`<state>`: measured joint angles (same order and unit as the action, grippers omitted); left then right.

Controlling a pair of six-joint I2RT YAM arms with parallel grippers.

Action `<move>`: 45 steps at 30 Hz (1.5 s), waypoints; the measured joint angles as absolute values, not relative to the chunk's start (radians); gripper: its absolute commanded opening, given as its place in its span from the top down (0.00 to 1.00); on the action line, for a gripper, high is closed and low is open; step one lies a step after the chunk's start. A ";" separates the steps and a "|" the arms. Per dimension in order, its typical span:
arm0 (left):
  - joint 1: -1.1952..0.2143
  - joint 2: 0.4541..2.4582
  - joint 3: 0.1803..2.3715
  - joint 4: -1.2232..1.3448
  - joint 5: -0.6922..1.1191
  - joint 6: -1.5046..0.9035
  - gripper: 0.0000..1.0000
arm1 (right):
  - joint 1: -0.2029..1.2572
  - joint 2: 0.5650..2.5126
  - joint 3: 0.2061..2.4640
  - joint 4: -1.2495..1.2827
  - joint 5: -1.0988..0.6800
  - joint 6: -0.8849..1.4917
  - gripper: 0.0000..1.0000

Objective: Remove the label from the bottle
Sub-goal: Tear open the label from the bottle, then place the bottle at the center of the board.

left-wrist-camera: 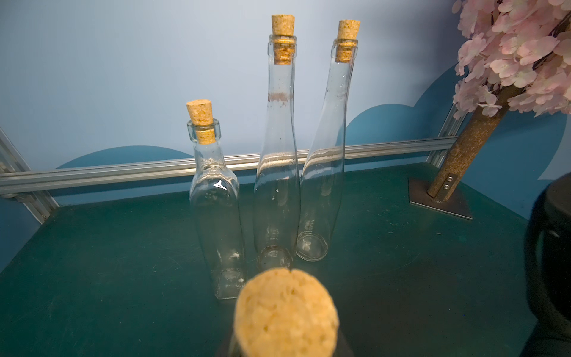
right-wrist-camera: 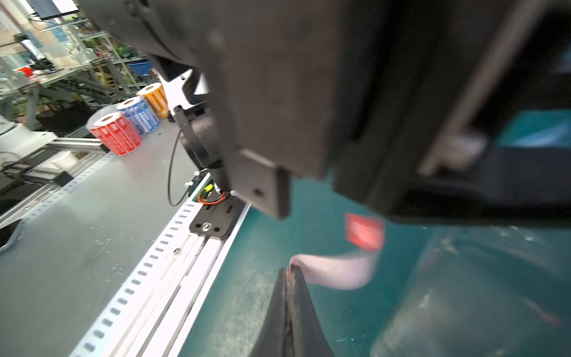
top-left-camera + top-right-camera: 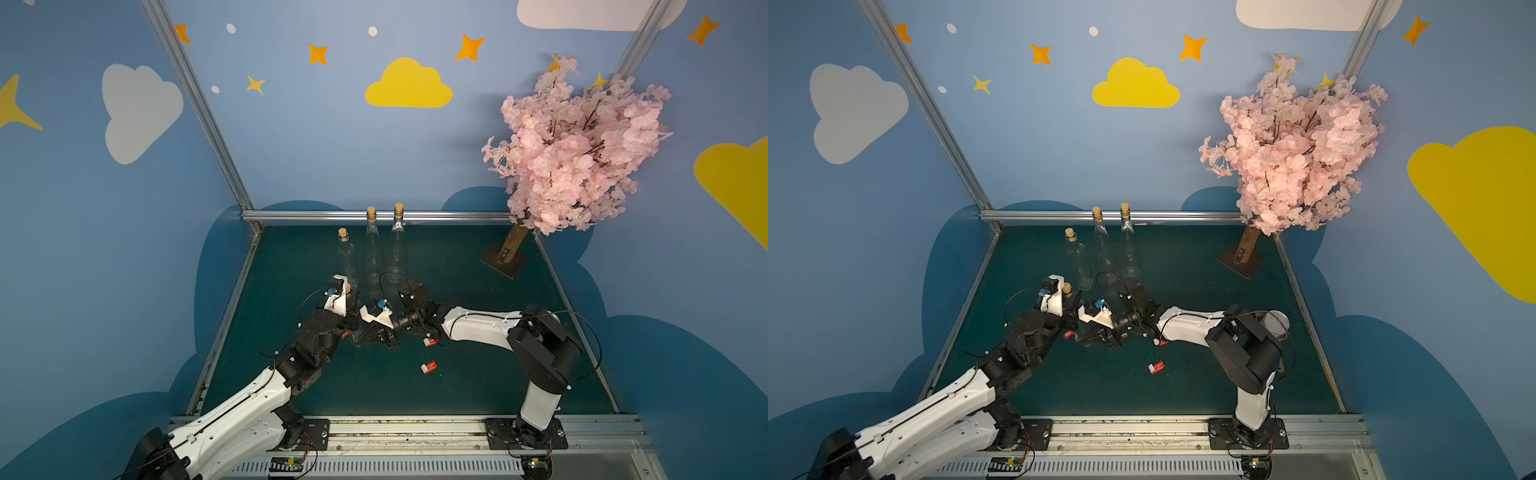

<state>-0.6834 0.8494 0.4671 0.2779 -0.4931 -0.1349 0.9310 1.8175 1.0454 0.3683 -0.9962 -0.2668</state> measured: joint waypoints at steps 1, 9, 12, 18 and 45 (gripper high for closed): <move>-0.683 0.849 0.467 0.278 -0.493 -0.135 0.97 | 0.935 1.818 1.045 0.367 -1.004 -0.267 1.00; -0.683 0.846 0.466 0.278 -0.494 -0.135 0.97 | 0.938 1.818 1.047 0.366 -1.023 -0.267 1.00; -0.683 0.836 0.461 0.275 -0.494 -0.135 0.97 | 0.940 1.818 1.047 0.360 -1.022 -0.267 1.00; -0.683 0.801 0.461 0.247 -0.525 -0.104 0.97 | 0.941 1.770 1.028 0.336 -0.982 -0.257 1.00; -0.226 1.061 0.613 0.487 -0.411 -0.054 0.97 | 0.896 1.682 0.985 0.216 -0.740 0.021 1.00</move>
<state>-0.2260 1.0607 0.6128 0.4870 -0.4114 -0.0540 0.8959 1.6825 0.9848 0.2161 -0.7399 0.0212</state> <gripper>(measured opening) 0.315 0.045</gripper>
